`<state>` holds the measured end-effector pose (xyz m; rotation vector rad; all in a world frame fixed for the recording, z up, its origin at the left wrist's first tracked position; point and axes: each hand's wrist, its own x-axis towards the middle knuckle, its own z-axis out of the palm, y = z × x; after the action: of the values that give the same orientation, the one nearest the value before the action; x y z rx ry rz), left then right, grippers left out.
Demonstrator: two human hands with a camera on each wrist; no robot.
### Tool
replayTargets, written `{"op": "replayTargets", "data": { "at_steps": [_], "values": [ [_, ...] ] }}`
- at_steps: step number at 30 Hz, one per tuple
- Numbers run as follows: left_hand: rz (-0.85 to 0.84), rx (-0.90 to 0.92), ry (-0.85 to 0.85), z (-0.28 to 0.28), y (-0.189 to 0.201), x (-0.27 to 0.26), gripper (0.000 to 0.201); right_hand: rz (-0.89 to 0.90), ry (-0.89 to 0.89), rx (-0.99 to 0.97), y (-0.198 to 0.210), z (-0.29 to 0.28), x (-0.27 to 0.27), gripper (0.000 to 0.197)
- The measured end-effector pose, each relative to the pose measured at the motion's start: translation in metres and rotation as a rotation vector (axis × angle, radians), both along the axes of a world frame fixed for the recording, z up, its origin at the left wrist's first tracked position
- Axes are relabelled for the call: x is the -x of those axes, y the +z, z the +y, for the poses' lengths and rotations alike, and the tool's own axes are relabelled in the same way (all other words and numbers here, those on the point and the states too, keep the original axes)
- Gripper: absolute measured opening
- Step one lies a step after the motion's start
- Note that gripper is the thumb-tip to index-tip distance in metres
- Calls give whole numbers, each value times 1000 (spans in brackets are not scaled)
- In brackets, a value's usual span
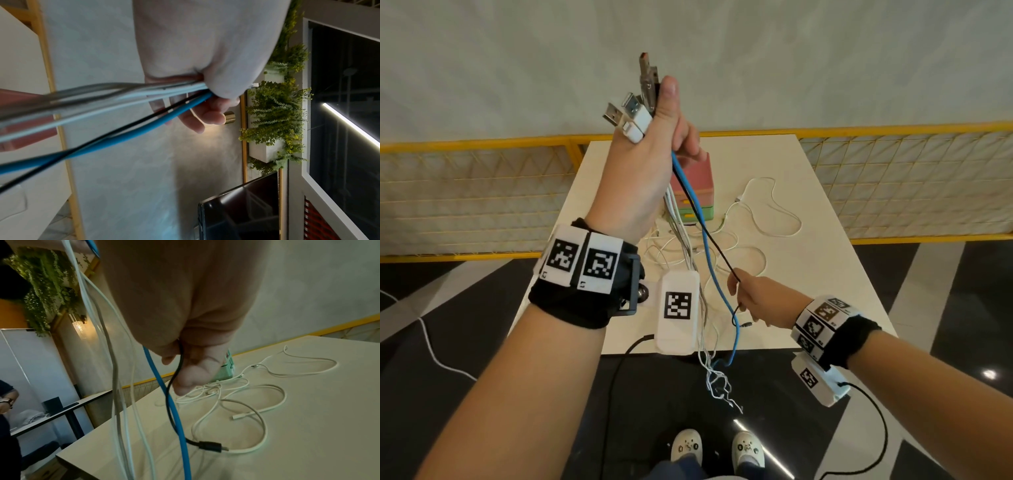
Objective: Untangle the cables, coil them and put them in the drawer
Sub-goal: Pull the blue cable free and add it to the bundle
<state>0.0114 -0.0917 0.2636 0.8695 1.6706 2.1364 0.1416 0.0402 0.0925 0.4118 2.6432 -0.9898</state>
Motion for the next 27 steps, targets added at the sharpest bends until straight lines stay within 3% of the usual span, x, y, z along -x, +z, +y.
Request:
{"op": "replayTargets", "data": {
  "at_steps": [4, 10, 14, 16, 17, 20, 22, 24, 27],
  "values": [
    [6, 4, 21, -2, 0, -3, 52, -41, -18, -55, -8, -1, 8, 8],
    [43, -35, 41, -7, 9, -4, 51, -169, 24, -69, -35, 2, 10, 10],
    [59, -36, 55, -10, 8, -1, 52, -265, -24, -106, -44, 2, 5, 32],
    [73, -29, 68, -11, 7, 1, 52, -301, 12, -138, -44, 5, 2, 33],
    [75, -19, 56, -12, 7, 2, 51, -300, 38, -150, -42, 7, 2, 43],
    [100, 56, -4, -10, -3, 3, 51, -234, 126, -157, -33, 18, 4, 93],
    [166, 200, -37, -7, -16, 0, 52, -174, 149, -140, -17, 25, 9, 112],
    [259, 361, -88, -3, -32, -4, 52, -11, 129, -82, 9, 23, 15, 108],
    [300, 543, -181, 4, -53, -12, 47, 388, 70, 251, 61, -1, 25, 65]
  ]
}}
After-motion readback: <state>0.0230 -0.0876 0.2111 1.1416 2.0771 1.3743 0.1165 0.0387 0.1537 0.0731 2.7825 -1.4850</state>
